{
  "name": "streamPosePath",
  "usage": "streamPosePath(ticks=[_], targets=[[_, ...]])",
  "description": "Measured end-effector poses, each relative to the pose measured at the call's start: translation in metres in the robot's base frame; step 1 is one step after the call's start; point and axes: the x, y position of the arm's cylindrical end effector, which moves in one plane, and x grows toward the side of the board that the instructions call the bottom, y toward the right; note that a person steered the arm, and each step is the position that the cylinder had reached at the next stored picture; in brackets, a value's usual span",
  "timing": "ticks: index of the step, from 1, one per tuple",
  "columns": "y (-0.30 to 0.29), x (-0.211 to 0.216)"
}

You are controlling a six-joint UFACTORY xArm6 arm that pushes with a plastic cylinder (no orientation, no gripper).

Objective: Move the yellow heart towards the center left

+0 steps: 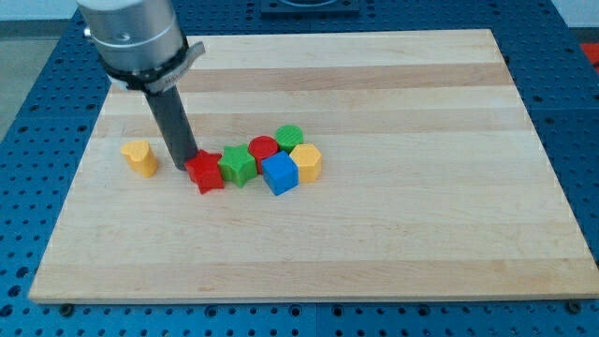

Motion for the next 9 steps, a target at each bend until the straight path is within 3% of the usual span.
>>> streamPosePath(ticks=[1,4,8,9], targets=[[-0.007,0.020],[-0.092,-0.005],[-0.090,-0.005],[-0.090,-0.036]])
